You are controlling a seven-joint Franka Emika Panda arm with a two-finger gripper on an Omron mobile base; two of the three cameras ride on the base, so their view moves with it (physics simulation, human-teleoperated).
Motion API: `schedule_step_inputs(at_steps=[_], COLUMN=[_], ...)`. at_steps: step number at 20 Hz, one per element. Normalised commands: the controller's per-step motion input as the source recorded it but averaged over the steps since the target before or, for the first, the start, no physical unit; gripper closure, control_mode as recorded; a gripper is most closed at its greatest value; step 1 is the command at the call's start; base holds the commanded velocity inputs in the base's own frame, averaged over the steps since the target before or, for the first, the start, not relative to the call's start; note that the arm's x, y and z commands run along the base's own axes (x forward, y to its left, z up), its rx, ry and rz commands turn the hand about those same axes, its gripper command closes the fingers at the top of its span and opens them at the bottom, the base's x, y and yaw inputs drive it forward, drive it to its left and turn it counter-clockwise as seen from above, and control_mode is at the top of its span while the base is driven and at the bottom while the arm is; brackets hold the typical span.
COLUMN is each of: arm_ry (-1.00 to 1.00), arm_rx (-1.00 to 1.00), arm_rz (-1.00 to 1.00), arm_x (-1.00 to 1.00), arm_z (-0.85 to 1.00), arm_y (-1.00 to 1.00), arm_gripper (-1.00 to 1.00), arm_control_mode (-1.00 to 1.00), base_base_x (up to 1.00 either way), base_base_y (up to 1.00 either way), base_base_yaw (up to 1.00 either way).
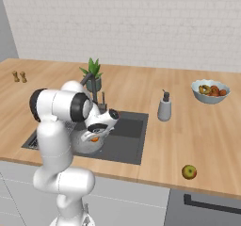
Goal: Put the colander in the sink, put the kiwi, tangerine, apple in the colander, and turn on the sink faucet and pour water over the colander.
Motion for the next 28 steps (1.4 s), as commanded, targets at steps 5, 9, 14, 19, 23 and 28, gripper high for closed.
schedule_step_inputs(at_steps=[5,9,14,19,23,28], arm_ry=[0.01,0.0,0.0,-0.02,-0.07,-0.11], arm_rx=[0.0,0.0,0.0,0.0,0.0,0.0], arm_rz=[0.04,0.05,0.05,0.01,0.0,0.0], arm_x=[0.15,0.04,0.0,-0.07,-0.14,-0.21], arm_z=[-0.24,-0.29,-0.22,0.0,0.07,0.35], arm_y=[0.14,0.17,0.16,0.08,0.0,0.0], arm_gripper=[1.0,1.0,1.0,-1.0,-1.0,-1.0], arm_control_mode=[-1.0,-1.0,-1.0,-1.0,-1.0,-1.0], base_base_x=[0.0,0.0,0.0,0.0,0.0,0.0], base_base_y=[0.0,0.0,0.0,0.0,0.0,0.0], base_base_yaw=[0.0,0.0,0.0,0.0,0.0,0.0])
